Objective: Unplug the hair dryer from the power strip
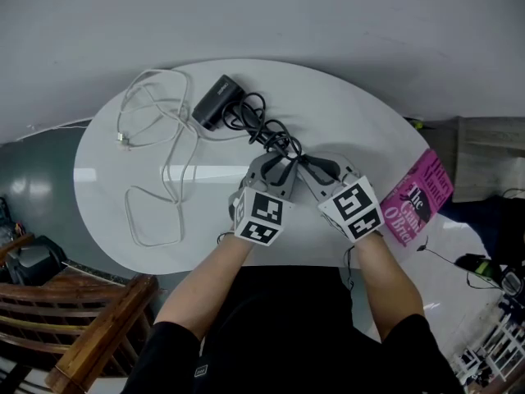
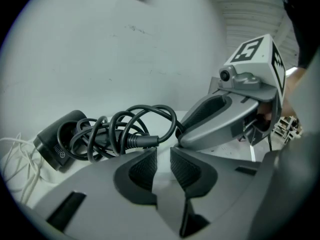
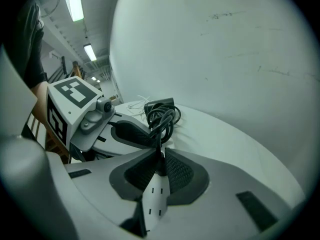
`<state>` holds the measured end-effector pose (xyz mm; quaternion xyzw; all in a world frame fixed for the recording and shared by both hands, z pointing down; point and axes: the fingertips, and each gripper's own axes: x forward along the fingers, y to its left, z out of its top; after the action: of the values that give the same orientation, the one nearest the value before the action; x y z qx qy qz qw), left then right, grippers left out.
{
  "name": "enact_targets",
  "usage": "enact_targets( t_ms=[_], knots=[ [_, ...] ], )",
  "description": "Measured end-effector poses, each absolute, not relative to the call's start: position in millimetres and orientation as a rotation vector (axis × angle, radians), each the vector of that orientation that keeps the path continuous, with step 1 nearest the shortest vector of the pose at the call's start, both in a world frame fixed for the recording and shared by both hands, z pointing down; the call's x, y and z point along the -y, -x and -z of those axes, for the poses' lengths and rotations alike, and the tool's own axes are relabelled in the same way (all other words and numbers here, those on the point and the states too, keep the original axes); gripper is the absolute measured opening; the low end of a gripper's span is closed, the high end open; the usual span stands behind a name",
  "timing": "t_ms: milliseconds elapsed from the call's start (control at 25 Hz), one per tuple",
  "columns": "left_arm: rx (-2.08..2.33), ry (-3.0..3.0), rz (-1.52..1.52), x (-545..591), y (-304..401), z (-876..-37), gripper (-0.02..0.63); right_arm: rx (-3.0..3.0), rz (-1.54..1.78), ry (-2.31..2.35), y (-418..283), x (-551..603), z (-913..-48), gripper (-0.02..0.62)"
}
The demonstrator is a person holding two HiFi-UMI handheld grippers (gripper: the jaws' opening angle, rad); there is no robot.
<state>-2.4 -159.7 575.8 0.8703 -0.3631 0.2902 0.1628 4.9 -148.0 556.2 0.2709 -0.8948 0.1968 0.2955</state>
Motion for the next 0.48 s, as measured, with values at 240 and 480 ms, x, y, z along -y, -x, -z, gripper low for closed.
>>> enact_targets(
  t_ms=[240,480],
  knots=[
    [1.014,-2.505,-0.829,158.4,2.0,-575.3,0.094,2.411,-0.674,-0.767,-7.0,149.0,-554.5,0.069],
    [1.008,-2.525,-0.846,159.0,0.9,-575.6,0.095,2.427,-0.702,-0.794,-4.8,156.5,-546.8,0.061]
  ],
)
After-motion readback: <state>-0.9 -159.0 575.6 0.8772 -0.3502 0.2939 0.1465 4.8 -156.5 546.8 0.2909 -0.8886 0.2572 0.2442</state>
